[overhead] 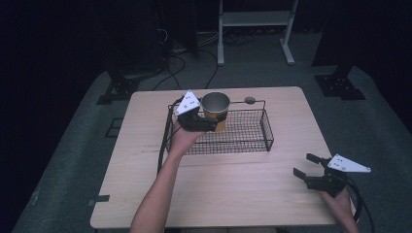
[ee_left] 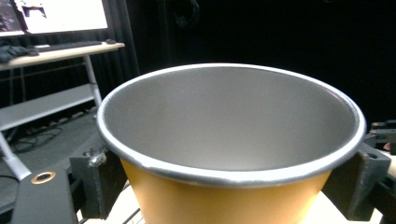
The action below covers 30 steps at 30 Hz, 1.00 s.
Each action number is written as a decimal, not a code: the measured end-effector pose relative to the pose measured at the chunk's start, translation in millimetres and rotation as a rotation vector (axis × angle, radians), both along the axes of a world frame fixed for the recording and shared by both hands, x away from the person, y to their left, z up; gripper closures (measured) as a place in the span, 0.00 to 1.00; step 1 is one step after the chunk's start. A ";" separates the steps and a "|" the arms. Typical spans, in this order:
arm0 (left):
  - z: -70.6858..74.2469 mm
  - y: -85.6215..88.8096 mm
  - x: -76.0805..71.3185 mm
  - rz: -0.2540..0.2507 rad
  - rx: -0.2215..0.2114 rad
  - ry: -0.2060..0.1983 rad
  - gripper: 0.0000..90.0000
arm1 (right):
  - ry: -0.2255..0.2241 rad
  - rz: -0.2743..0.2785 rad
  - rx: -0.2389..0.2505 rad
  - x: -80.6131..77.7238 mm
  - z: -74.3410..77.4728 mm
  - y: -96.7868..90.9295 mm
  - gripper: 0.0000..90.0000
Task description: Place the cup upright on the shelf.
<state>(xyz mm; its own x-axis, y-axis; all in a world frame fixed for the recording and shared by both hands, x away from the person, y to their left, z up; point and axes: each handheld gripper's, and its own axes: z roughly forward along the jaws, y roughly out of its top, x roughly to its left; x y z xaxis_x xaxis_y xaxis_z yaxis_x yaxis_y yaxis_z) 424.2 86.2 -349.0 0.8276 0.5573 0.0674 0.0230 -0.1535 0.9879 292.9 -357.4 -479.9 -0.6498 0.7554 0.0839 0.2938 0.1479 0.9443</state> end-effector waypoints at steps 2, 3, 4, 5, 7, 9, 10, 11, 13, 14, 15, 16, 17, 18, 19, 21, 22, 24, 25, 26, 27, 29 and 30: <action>-0.1 -2.2 4.2 -0.002 0.005 0.004 0.15 | -0.001 0.000 0.000 -0.1 0.0 0.1 0.15; -0.1 -3.0 5.6 -0.002 0.004 0.005 0.15 | 0.000 -0.001 0.000 0.0 0.0 0.2 0.15; -0.1 -3.0 5.6 -0.002 0.004 0.005 0.15 | 0.000 -0.001 0.000 0.0 0.0 0.2 0.15; 0.1 -4.6 8.7 -0.006 0.005 0.010 0.15 | 0.001 -0.003 0.003 0.0 0.1 0.0 0.15; 0.2 -5.7 11.6 -0.007 0.002 0.010 0.15 | 0.000 -0.002 0.004 0.0 0.1 -0.1 0.15; 0.2 -6.9 14.3 -0.004 -0.001 0.011 0.15 | 0.000 -0.001 0.002 -0.1 0.1 0.1 0.15; 0.2 -7.8 15.5 -0.004 0.001 0.012 0.15 | 0.000 -0.001 0.000 -0.1 0.1 0.1 0.15; 0.2 -7.8 15.5 -0.004 0.001 0.012 0.15 | 0.000 -0.001 0.000 -0.1 0.1 0.1 0.15; 0.3 -9.9 17.7 -0.008 0.011 0.003 0.15 | 0.000 0.001 0.005 -0.1 0.1 -0.2 0.15; 0.7 -11.2 19.7 -0.011 0.015 -0.001 0.15 | 0.000 0.002 0.003 -0.2 0.1 -0.2 0.15; 0.7 -11.2 19.7 -0.011 0.015 -0.001 0.15 | -0.001 0.002 0.002 -0.2 0.1 -0.1 0.15; 0.7 -12.1 21.3 -0.011 0.015 -0.002 0.15 | -0.001 0.002 0.002 -0.2 0.1 -0.1 0.15; 0.5 -13.0 22.3 -0.011 0.014 0.000 0.15 | -0.001 0.003 0.001 -0.2 0.1 0.0 0.15; -0.2 -14.1 23.1 -0.013 0.009 -0.001 0.15 | -0.001 0.002 0.001 -0.3 0.1 0.0 0.15; -1.6 -15.6 25.3 -0.019 0.016 -0.005 0.15 | -0.001 0.002 0.003 -0.2 0.1 -0.2 0.15; -3.6 -16.8 27.6 -0.022 0.023 -0.006 0.15 | -0.001 0.002 0.004 -0.2 0.1 -0.2 0.15; -4.7 -17.3 29.2 -0.023 0.028 -0.001 0.15 | -0.001 0.002 0.003 -0.2 0.1 -0.2 0.15; -6.3 -17.9 31.5 -0.026 0.034 0.007 0.15 | -0.001 0.002 0.003 -0.2 0.1 -0.1 0.15; -7.6 -18.9 34.8 -0.027 0.043 0.013 0.15 | 0.000 0.002 0.003 -0.2 0.1 -0.1 0.15; -7.4 -19.6 37.4 -0.030 0.052 0.014 0.15 | 0.000 0.002 0.003 -0.2 0.1 -0.2 0.15; -7.3 -20.1 38.6 -0.030 0.052 0.014 0.15 | 0.000 0.003 0.004 -0.2 0.1 -0.2 0.15; -6.9 -20.5 40.3 -0.032 0.052 0.015 0.15 | 0.000 0.003 0.004 -0.2 0.1 -0.2 0.15; -6.7 -21.2 41.9 -0.037 0.051 0.018 0.15 | 0.000 0.003 0.002 -0.2 0.1 -0.1 0.15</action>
